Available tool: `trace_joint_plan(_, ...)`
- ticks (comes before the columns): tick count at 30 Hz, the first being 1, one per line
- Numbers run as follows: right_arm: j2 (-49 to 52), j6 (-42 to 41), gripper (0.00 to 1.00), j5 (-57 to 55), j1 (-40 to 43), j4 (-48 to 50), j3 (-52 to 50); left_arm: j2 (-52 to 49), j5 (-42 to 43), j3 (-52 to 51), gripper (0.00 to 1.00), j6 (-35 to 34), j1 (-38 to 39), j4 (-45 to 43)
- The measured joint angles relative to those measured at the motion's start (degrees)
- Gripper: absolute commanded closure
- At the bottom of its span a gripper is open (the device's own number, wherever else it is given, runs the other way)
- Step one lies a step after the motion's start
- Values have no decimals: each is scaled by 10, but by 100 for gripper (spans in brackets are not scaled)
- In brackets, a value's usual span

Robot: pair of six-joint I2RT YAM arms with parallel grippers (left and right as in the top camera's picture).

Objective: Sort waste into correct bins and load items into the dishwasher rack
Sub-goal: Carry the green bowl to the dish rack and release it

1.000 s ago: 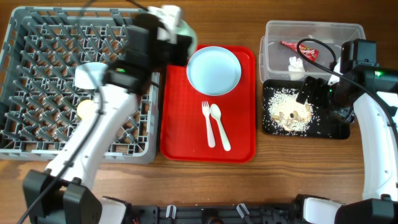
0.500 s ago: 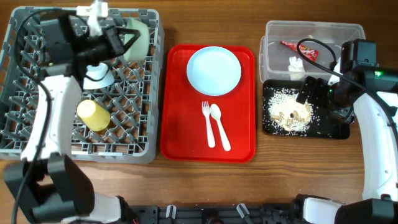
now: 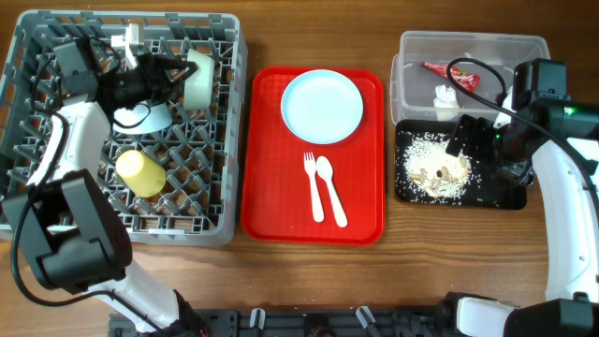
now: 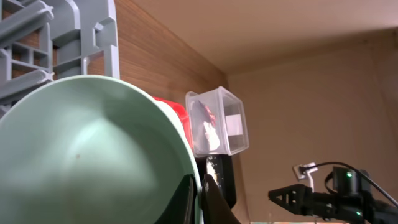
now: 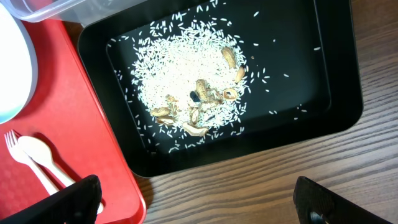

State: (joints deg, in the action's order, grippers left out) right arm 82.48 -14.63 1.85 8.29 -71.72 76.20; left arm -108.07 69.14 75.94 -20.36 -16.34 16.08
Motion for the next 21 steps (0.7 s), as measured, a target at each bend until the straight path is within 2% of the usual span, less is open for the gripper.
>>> trace_joint_plan(7, 0, 0, 0, 0, 0, 0, 0, -3, -8, 2, 96, -5, -31, 0)
trace_joint_plan(8, 0, 0, 0, 0, 0, 0, 0, -3, -14, 2, 91, -6, -37, 0)
trace_joint_plan(9, 0, 0, 0, 0, 0, 0, 0, -5, -18, 2, 79, -8, -45, 1)
trace_joint_plan(11, 0, 0, 0, 0, 0, 0, 0, -7, -29, 2, 72, -9, -55, 2)
trace_joint_plan(12, 0, 0, 0, 0, 0, 0, 0, -8, -40, 2, 65, -10, -61, 3)
trace_joint_plan(15, 0, 0, 0, 0, 0, -1, 0, -17, -63, 2, 8, -15, -79, 5)
trace_joint_plan(16, 0, 0, 0, 0, 0, 0, 0, -18, -66, 2, 0, -13, -82, 5)
trace_joint_plan(21, 0, 0, 0, 0, 0, -1, 0, -9, -59, 5, 0, -23, -90, -1)
